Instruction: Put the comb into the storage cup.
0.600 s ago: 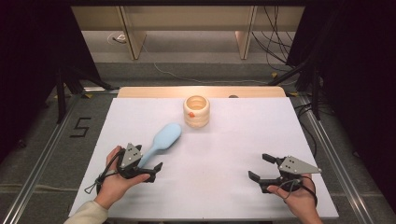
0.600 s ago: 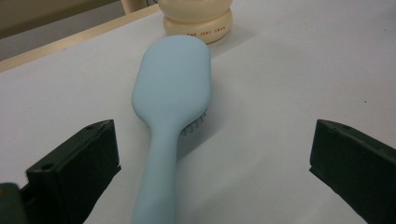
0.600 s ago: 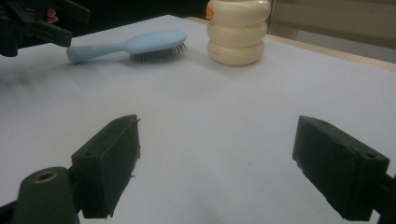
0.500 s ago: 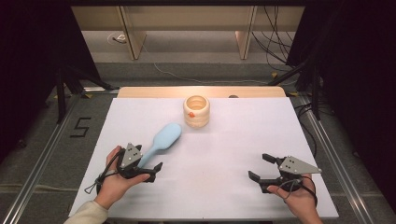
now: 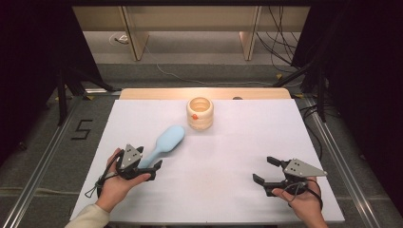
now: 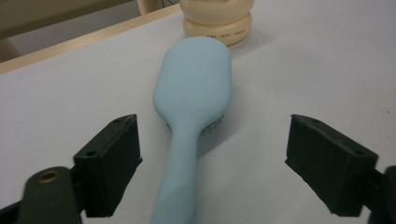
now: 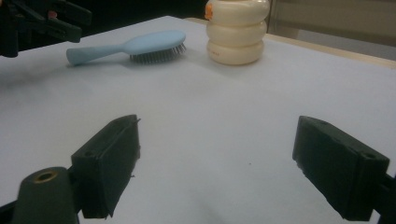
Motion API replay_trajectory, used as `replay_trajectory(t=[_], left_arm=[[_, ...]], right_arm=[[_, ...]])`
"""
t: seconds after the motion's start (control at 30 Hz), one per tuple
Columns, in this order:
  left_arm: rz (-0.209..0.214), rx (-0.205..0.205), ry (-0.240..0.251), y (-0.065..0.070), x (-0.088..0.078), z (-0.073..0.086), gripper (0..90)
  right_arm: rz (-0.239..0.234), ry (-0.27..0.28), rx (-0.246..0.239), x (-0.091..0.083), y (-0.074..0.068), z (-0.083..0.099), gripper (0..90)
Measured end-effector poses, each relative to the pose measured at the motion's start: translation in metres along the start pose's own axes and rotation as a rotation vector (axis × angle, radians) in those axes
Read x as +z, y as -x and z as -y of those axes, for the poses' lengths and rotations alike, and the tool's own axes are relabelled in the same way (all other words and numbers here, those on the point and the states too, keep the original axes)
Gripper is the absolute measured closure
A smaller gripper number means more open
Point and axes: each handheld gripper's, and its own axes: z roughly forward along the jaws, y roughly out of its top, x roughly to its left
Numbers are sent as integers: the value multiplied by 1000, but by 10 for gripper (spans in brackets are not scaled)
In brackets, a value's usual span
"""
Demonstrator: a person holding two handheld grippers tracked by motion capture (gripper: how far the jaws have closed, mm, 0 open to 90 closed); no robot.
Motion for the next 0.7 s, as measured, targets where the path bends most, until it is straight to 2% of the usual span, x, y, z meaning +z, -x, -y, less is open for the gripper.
replay_trajectory(t=[0.07,0.17,0.27,0.33,0.37,0.47,0.6,0.63,0.67,0.7], left_arm=[[-28,-7,-3,-2,-1,-1,256],[-29,-36,13,-7,-3,-1,434],[-71,-36,20,-11,-4,-5,563],[-112,-1,-11,-15,-4,-7,671],[-128,4,-30,-16,-4,-7,726],[-134,-19,-81,-22,1,-6,870],[-147,-26,-176,-30,9,-3,895],[-147,-26,-176,-30,9,-3,895],[-153,-44,-217,-34,13,-1,896],[-154,-48,-234,-36,14,-1,896]], right_arm=[[-1,0,2,0,0,0,160],[0,-1,6,1,0,0,160],[-1,-2,7,1,1,1,160],[0,-2,10,2,0,1,161],[-1,-3,8,2,0,1,160],[-3,-5,7,3,0,1,161],[0,-6,9,4,0,1,161],[-2,-8,8,4,0,2,161],[-2,-8,7,4,0,2,161],[-3,-9,6,4,0,2,161]])
